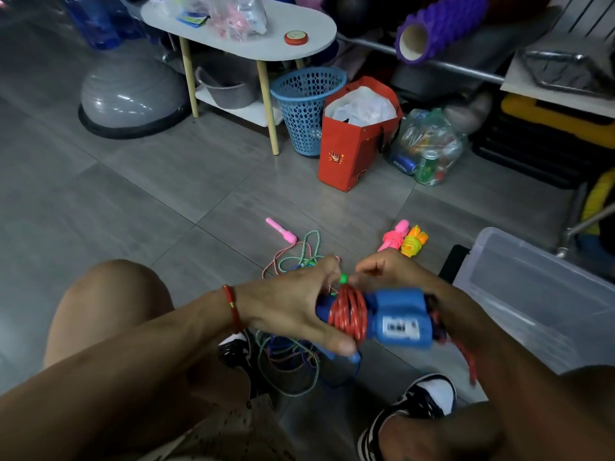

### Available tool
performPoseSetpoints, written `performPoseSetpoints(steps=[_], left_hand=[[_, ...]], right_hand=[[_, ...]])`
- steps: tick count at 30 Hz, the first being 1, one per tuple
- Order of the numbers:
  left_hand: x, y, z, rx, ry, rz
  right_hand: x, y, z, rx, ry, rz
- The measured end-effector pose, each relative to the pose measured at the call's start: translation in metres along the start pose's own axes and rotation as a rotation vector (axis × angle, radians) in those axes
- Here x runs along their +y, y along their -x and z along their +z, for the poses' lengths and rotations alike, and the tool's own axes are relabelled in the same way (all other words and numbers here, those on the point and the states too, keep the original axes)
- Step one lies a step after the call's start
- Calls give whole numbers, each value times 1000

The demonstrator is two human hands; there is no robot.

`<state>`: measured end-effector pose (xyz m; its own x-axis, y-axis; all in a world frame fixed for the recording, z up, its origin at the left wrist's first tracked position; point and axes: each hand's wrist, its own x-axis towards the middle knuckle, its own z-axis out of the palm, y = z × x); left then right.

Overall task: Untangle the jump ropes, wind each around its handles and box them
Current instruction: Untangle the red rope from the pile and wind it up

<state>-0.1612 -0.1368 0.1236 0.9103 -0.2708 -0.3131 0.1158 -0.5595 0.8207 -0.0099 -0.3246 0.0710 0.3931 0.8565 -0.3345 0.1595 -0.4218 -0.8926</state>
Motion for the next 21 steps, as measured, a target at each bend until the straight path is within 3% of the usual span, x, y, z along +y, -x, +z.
performPoseSetpoints(steps=[3,6,8,13,18,21], left_hand=[[-2,2,-13,124,308,-11],[-3,-4,-20,252,595,-150],[-3,-9,-23,318,630,-254],[-13,-16,-22,323,448,-512],[-6,-20,-7,189,94,-522],[-1,-19,4,70,-27,-457]], right_hand=[[25,4,9,106,-34,155],[-9,9,26,91,95,-3],[-28,14,30,75,235,-43],[-49,31,40,19,933,-187],[-72,42,32,-1,1037,-240],[-77,42,21,-5,886,-258]])
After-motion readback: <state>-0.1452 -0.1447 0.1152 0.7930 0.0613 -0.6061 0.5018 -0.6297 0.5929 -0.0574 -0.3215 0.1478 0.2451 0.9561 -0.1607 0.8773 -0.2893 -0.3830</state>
